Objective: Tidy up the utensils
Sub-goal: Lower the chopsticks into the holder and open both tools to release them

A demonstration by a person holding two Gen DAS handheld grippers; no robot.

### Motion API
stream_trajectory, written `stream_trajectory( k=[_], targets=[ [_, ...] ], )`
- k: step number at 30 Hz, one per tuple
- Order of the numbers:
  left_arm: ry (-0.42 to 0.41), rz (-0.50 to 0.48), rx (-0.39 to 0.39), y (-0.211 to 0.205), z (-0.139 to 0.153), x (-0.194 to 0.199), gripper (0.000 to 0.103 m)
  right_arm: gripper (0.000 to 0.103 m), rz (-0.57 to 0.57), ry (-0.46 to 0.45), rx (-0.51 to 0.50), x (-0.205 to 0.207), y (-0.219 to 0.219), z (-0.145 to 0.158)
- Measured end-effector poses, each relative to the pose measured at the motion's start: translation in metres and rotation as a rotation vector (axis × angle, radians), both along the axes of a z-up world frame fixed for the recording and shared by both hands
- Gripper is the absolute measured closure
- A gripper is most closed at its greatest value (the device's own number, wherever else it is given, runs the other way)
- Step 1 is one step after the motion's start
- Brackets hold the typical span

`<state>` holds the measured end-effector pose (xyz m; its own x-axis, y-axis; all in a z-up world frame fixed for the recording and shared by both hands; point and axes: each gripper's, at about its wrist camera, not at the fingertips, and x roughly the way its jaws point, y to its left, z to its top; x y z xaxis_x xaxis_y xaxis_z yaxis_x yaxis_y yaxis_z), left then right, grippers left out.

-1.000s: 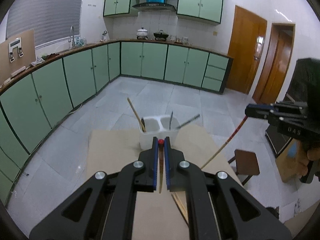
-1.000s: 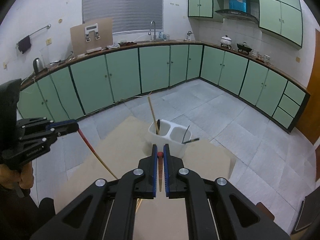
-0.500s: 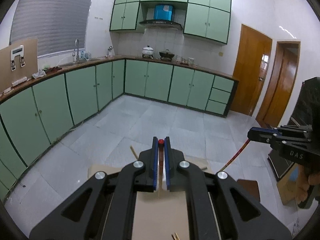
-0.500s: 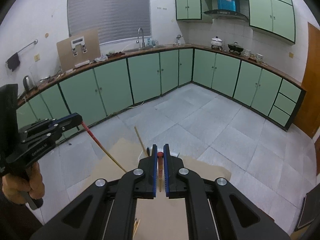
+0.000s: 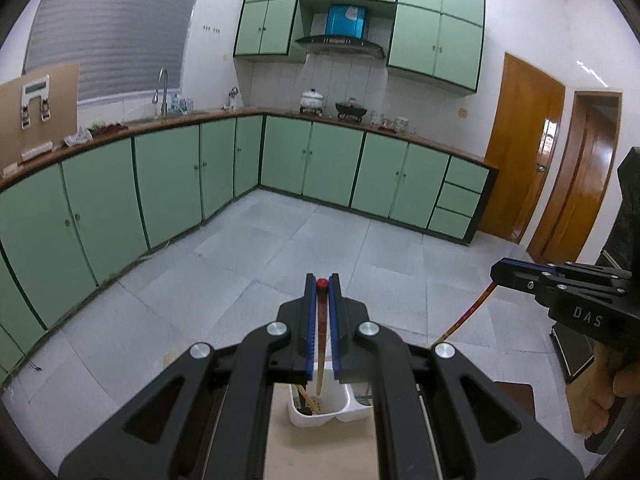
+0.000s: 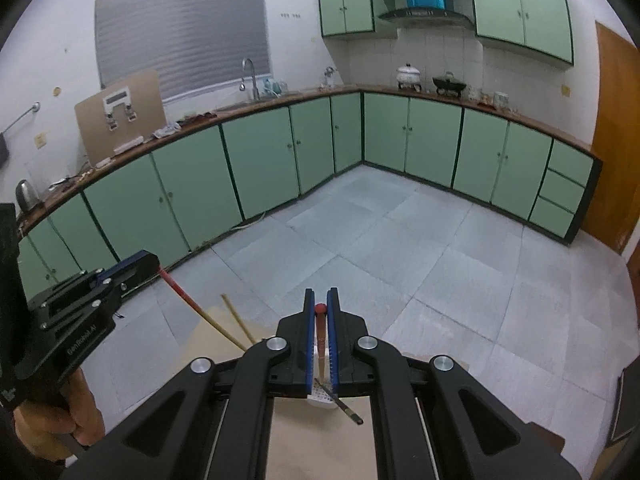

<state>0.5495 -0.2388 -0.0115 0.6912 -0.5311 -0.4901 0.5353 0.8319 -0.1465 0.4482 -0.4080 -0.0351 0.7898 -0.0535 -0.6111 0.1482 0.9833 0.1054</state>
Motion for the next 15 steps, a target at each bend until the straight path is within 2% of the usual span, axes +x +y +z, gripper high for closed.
stream_trajectory(
  k=[6,12,13,14,15],
  targets=[
    [0.075,0.019,-0.012,-0.004,-0.052,0.031,0.098,0.097,-0.013,0.049,0.056,0.023,-0.016,-0.045],
    [0.107,0.024,0.014,0.002,-0.081,0.041,0.097,0.095,-0.021,0.085,0.14,0.03,-0.03,-0.074],
    [0.112,0.025,0.013,0.004,-0.083,0.041,0.092,0.094,-0.029,0.082,0.135,0.028,-0.03,-0.076],
    [0.114,0.029,0.011,0.008,-0.082,0.041,0.078,0.089,-0.027,0.078,0.131,0.026,-0.03,-0.076],
    [0.105,0.038,0.01,0.011,-0.08,0.039,0.07,0.084,-0.026,0.075,0.129,0.024,-0.031,-0.076]
  ],
)
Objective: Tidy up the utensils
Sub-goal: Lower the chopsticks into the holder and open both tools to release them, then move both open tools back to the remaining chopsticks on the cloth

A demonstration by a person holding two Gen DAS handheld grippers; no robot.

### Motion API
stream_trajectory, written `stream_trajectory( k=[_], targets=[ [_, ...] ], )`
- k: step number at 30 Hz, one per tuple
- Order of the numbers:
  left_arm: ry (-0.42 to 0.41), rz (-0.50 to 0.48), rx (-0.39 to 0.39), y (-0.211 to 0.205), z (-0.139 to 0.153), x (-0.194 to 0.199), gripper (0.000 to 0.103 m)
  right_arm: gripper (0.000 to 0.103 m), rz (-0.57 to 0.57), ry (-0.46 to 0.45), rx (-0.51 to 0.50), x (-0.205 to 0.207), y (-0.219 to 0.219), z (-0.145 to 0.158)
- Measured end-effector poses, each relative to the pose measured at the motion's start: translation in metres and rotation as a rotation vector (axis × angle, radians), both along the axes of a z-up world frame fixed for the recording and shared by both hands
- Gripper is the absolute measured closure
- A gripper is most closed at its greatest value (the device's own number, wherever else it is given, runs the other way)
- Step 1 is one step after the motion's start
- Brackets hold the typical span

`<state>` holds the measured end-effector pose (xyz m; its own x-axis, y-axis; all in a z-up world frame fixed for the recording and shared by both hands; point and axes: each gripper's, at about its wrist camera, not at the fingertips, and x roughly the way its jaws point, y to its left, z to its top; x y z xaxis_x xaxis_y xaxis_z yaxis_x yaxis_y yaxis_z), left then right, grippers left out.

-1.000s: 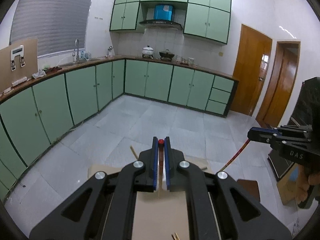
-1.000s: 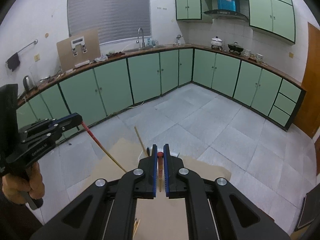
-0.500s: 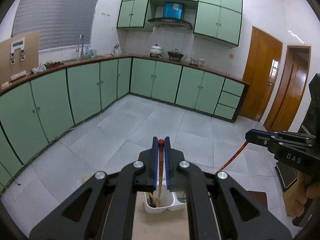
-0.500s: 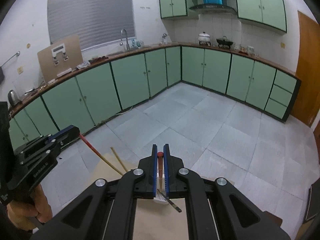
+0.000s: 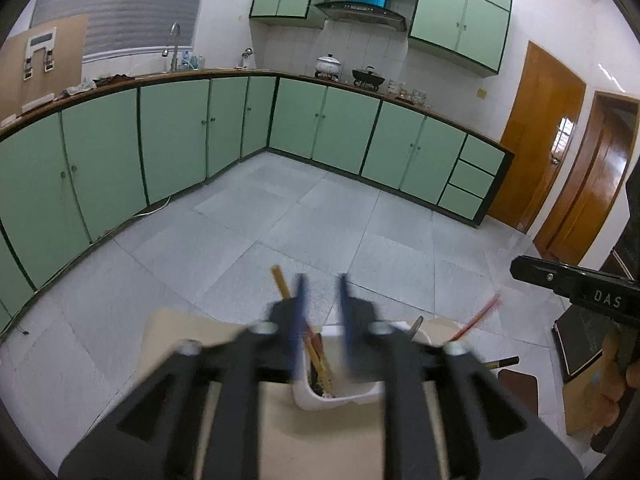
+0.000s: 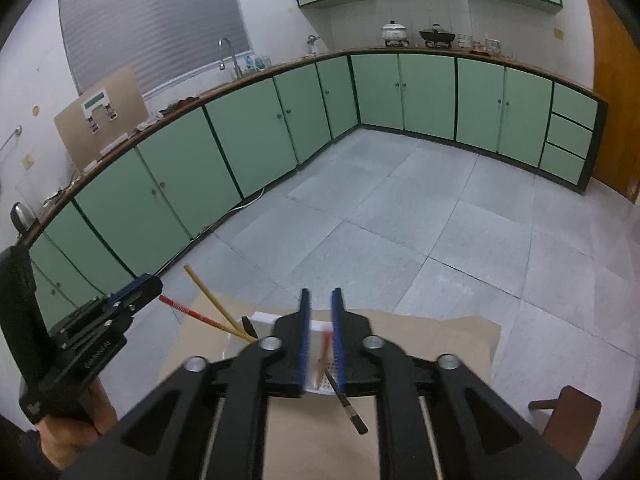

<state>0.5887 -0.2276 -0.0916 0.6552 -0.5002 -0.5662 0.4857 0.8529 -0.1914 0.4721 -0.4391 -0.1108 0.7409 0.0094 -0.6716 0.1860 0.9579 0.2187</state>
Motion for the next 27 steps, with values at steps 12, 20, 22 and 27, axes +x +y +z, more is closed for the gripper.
stream_trajectory(
  k=[12,20,22,27],
  targets=[
    [-0.096,0.009,0.005,0.07,0.032,-0.067,0.041,0.073,-0.017,-0.191,-0.09,-0.104,0.003,0.051],
    [-0.201,0.041,-0.037,0.153,-0.024,-0.214,0.025,0.064,0.017,-0.297,-0.215,-0.273,0.071,-0.025],
    [-0.188,0.046,-0.042,0.166,-0.047,-0.247,0.025,0.064,0.015,-0.259,-0.193,-0.305,0.09,-0.068],
    [-0.193,0.062,-0.005,0.186,-0.105,-0.333,0.023,0.064,0.04,-0.112,-0.165,-0.373,0.148,-0.181]
  ],
)
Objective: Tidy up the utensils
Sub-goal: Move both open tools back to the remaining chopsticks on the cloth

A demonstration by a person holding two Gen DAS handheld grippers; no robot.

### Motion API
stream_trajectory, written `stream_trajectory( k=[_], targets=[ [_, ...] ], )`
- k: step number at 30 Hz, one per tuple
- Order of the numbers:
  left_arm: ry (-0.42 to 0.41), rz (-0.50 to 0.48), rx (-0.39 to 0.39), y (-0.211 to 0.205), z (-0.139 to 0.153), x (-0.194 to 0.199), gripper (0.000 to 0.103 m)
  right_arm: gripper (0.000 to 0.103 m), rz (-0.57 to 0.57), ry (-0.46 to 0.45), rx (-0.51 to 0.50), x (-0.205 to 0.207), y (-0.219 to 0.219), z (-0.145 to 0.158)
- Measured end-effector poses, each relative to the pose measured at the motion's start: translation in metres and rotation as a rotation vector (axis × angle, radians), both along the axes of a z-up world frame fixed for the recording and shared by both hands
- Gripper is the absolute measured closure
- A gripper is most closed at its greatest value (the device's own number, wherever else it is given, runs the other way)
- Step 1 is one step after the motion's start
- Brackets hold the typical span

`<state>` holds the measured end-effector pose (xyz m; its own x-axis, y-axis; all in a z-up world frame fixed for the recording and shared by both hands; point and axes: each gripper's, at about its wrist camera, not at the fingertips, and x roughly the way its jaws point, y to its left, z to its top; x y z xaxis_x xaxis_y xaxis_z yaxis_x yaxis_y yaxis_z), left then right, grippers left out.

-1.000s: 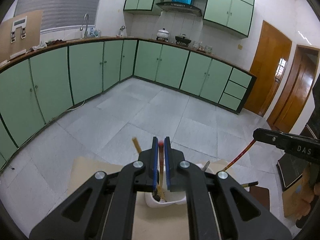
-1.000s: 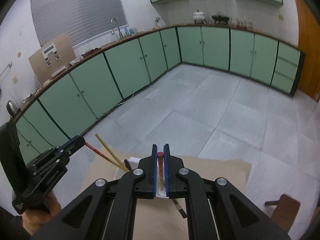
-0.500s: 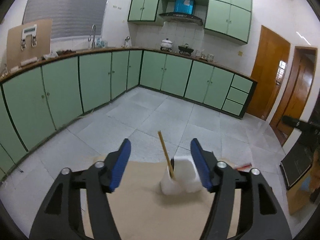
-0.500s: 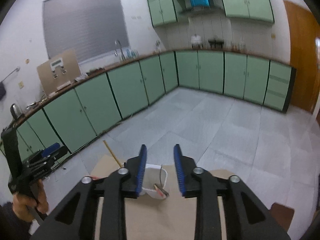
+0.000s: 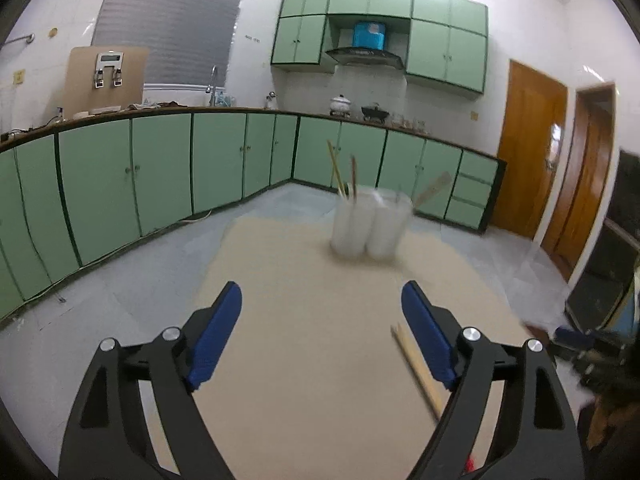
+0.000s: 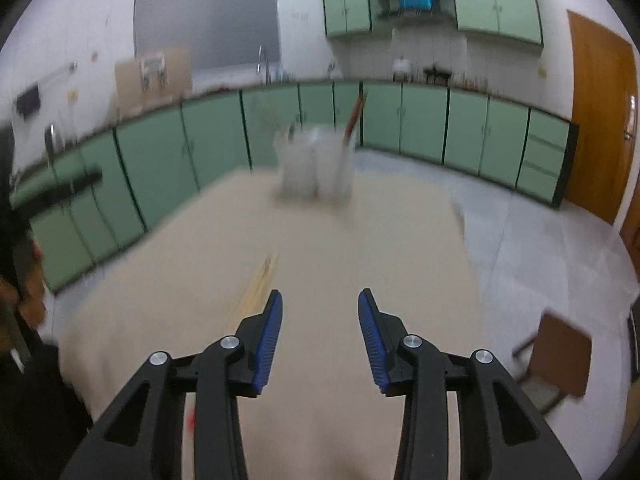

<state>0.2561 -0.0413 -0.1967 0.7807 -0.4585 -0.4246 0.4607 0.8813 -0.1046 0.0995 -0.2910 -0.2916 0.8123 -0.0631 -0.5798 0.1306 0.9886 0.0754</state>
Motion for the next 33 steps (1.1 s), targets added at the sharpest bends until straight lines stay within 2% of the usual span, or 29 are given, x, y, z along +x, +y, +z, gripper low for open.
stream_trajectory(
  k=[2,4,6,9,14,19,22,29,33],
  targets=[
    [-0.004,0.006,0.03,0.004,-0.019,-0.03,0.022,0.064,0.027,0.051,-0.008,-0.02,0.024,-0.031],
    [0.007,-0.013,0.031,0.007,-0.034,-0.047,0.022,0.064,0.077,0.085,-0.024,-0.029,0.045,-0.048],
    [0.0,-0.008,0.06,0.01,-0.047,-0.061,0.022,0.064,0.134,0.101,-0.055,-0.034,0.063,-0.055],
    [0.048,-0.009,0.038,0.016,-0.057,-0.066,0.022,0.065,0.198,0.131,-0.118,-0.031,0.081,-0.063],
    [0.074,-0.012,0.035,0.025,-0.067,-0.069,0.022,0.065,0.231,0.162,-0.121,-0.02,0.087,-0.073],
    [0.099,-0.052,0.062,0.015,-0.074,-0.065,0.022,0.065,0.179,0.145,-0.105,-0.008,0.074,-0.076],
    [0.127,-0.09,0.082,0.004,-0.082,-0.063,0.022,0.065,0.134,0.152,-0.043,-0.005,0.057,-0.077],
    [0.16,-0.252,0.151,-0.038,-0.105,-0.079,0.022,0.065,0.136,0.151,-0.045,-0.012,0.047,-0.079],
    [0.161,-0.299,0.187,-0.059,-0.116,-0.083,0.022,0.065,0.101,0.145,-0.027,-0.011,0.034,-0.076]
  ],
)
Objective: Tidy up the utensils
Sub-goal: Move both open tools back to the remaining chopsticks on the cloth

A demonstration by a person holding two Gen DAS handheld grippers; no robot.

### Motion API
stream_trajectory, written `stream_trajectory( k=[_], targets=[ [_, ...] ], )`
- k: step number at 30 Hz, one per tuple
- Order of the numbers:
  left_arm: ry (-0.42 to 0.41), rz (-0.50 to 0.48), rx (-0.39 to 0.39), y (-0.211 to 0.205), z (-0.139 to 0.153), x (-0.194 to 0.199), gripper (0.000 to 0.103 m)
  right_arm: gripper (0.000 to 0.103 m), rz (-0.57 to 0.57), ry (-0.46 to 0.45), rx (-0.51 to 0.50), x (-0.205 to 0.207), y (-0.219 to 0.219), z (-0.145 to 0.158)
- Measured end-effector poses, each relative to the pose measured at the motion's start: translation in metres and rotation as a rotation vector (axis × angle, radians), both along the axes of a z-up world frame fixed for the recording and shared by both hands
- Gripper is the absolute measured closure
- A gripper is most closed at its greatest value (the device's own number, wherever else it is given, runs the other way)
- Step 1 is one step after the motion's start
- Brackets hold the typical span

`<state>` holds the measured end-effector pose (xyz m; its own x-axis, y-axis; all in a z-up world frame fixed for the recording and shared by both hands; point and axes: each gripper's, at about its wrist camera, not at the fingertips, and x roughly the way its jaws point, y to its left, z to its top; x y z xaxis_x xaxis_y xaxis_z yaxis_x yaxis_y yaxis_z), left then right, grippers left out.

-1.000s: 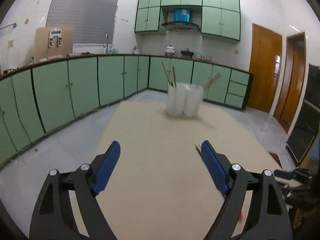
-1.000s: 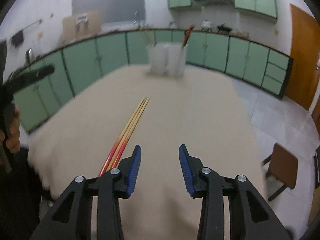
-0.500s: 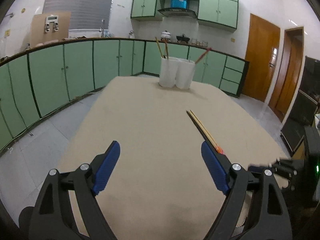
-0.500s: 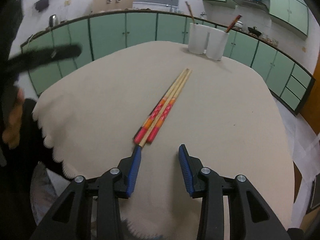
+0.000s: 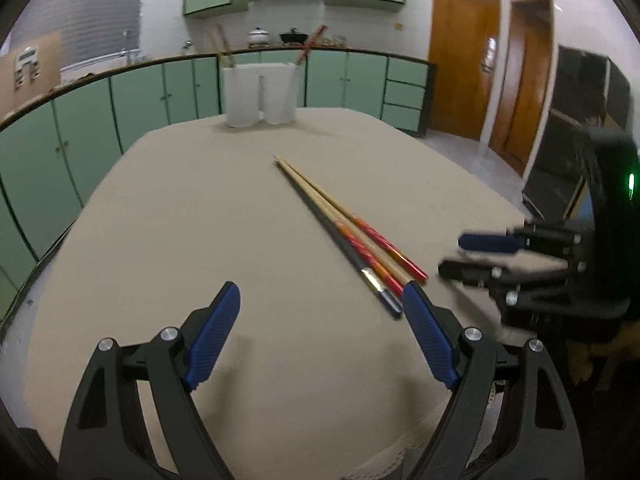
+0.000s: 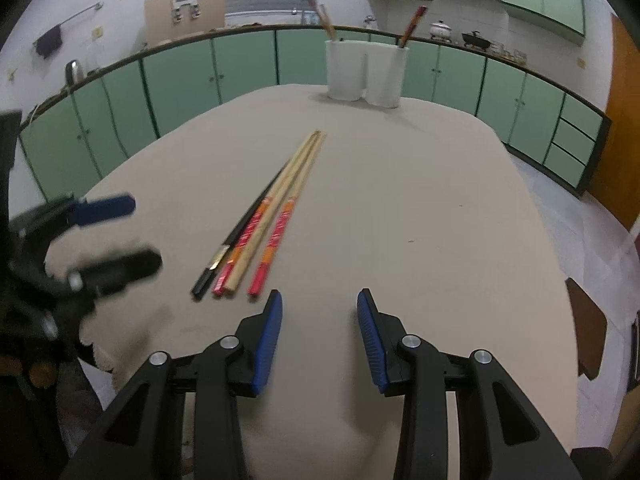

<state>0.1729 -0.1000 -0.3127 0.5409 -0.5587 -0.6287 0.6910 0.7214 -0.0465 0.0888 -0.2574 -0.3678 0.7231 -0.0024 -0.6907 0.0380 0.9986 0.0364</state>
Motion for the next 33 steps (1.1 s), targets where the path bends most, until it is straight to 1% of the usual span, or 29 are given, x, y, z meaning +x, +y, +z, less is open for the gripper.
stream_trajectory(
  k=[2,4,7,9,10,12,16,19,24,27,31,32,33],
  targets=[
    [0.01,-0.013,0.008,-0.006,-0.006,-0.002,0.022,0.065,-0.015,-0.005,-0.001,-0.003,-0.007,0.002],
    [0.001,-0.017,0.034,-0.012,-0.011,-0.003,0.022,0.065,-0.039,-0.011,0.0,-0.006,-0.017,0.003],
    [0.013,-0.01,0.041,-0.018,-0.013,0.0,0.022,0.065,-0.074,-0.008,0.039,-0.008,-0.029,0.003],
    [-0.003,0.004,0.078,-0.022,-0.018,0.0,0.023,0.065,-0.078,-0.005,0.047,-0.005,-0.032,0.002],
    [-0.017,0.013,0.095,-0.024,-0.02,-0.001,0.023,0.065,-0.073,-0.006,0.043,-0.005,-0.03,0.002],
    [-0.028,0.026,0.099,-0.022,-0.019,-0.002,0.024,0.065,-0.058,-0.008,0.033,-0.004,-0.026,0.002],
    [-0.015,0.066,0.092,-0.013,-0.017,0.002,0.026,0.065,0.001,-0.013,0.005,-0.004,-0.009,0.002],
    [-0.006,0.075,0.088,-0.009,-0.015,0.006,0.026,0.065,0.049,-0.01,-0.023,-0.005,0.005,0.0],
    [-0.018,0.112,0.098,-0.011,-0.015,0.009,0.026,0.065,0.097,-0.008,-0.041,0.0,0.022,-0.003],
    [-0.006,0.139,0.08,-0.008,-0.015,0.014,0.031,0.065,0.099,-0.011,-0.035,0.003,0.025,-0.003],
    [-0.008,0.155,0.072,-0.007,-0.014,0.017,0.042,0.065,0.096,-0.017,-0.031,0.007,0.027,-0.004],
    [-0.009,0.157,0.069,-0.007,-0.014,0.017,0.047,0.065,0.085,-0.02,-0.029,0.008,0.026,-0.004],
    [-0.009,0.161,0.064,-0.007,-0.014,0.017,0.049,0.065,0.071,-0.022,-0.032,0.009,0.025,-0.005]
  ],
)
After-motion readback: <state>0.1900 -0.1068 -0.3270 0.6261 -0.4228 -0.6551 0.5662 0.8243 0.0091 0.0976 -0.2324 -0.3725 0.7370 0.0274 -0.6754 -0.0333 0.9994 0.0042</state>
